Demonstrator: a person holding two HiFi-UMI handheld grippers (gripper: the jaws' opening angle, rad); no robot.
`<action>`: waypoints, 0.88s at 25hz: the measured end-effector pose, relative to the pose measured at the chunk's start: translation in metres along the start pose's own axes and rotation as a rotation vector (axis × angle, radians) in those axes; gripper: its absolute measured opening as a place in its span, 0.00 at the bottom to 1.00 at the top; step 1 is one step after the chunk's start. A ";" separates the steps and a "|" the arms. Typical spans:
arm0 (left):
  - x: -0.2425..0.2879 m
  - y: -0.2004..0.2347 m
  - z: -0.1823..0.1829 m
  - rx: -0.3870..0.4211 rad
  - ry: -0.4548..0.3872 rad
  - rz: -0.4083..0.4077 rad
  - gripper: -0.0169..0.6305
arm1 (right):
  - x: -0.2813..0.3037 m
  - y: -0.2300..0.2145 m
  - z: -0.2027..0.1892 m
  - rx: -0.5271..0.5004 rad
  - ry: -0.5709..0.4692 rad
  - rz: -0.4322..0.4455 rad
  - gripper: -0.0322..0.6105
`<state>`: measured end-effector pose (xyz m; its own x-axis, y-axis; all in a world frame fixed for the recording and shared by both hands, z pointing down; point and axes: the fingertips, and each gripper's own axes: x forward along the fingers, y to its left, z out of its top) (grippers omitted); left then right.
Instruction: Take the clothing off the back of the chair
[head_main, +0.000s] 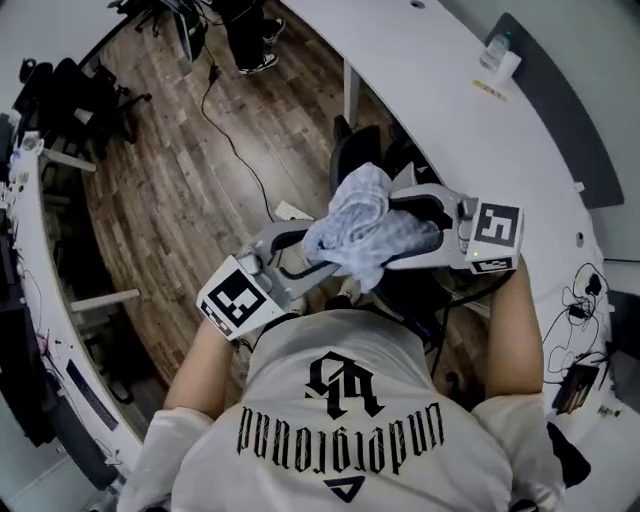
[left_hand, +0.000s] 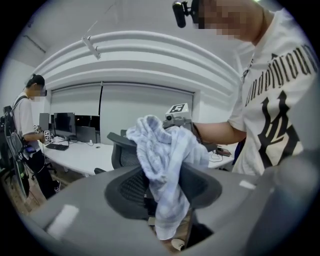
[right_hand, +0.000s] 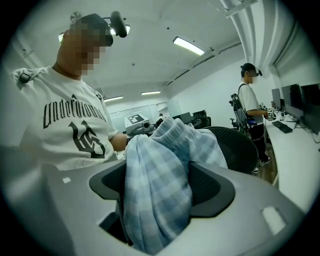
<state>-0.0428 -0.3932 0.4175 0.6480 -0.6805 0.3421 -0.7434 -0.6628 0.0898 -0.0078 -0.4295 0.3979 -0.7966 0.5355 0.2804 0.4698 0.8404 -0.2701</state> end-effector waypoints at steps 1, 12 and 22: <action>0.001 0.000 0.000 -0.001 -0.005 -0.001 0.36 | 0.000 -0.001 0.000 -0.004 0.005 0.000 0.62; -0.015 -0.015 0.011 0.033 -0.063 -0.014 0.18 | -0.001 0.018 0.008 -0.157 0.075 -0.150 0.22; -0.039 -0.024 0.033 0.101 -0.132 -0.061 0.18 | 0.001 0.050 0.031 -0.199 0.101 -0.290 0.21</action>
<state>-0.0446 -0.3609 0.3714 0.7127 -0.6685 0.2125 -0.6856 -0.7279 0.0096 0.0031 -0.3889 0.3564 -0.8709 0.2697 0.4109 0.3027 0.9529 0.0161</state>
